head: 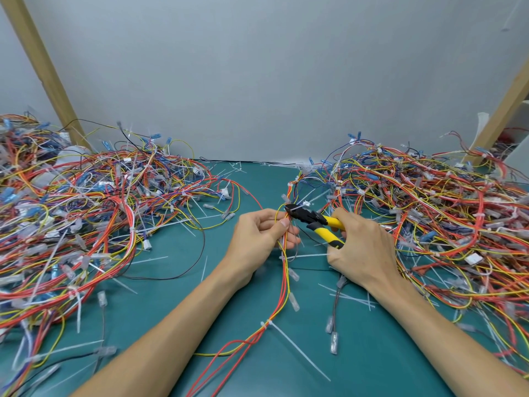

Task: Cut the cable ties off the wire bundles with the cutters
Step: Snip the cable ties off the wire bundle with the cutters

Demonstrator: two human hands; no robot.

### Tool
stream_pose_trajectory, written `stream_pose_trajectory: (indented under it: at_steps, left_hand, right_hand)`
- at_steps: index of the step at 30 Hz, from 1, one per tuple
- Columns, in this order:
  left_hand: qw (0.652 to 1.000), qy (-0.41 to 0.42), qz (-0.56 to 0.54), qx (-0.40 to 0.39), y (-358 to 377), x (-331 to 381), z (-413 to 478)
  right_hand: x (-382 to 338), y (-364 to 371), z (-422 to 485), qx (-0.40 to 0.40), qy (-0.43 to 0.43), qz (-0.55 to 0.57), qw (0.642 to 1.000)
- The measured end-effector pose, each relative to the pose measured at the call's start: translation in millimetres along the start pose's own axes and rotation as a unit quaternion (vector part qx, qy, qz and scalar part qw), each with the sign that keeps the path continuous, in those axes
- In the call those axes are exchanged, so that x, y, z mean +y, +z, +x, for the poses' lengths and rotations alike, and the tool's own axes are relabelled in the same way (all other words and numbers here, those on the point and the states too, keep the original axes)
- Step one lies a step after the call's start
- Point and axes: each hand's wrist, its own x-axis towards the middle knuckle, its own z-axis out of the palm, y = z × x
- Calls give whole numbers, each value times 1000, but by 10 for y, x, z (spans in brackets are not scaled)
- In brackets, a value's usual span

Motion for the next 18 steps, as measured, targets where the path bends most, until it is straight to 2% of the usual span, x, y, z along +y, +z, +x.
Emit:
stream_pose_trajectory:
  at_steps: [18]
  left_hand:
    - [1000,-7,-3,-8,2,7,-9]
  right_hand:
    - [20,-3,11,5,12,33,999]
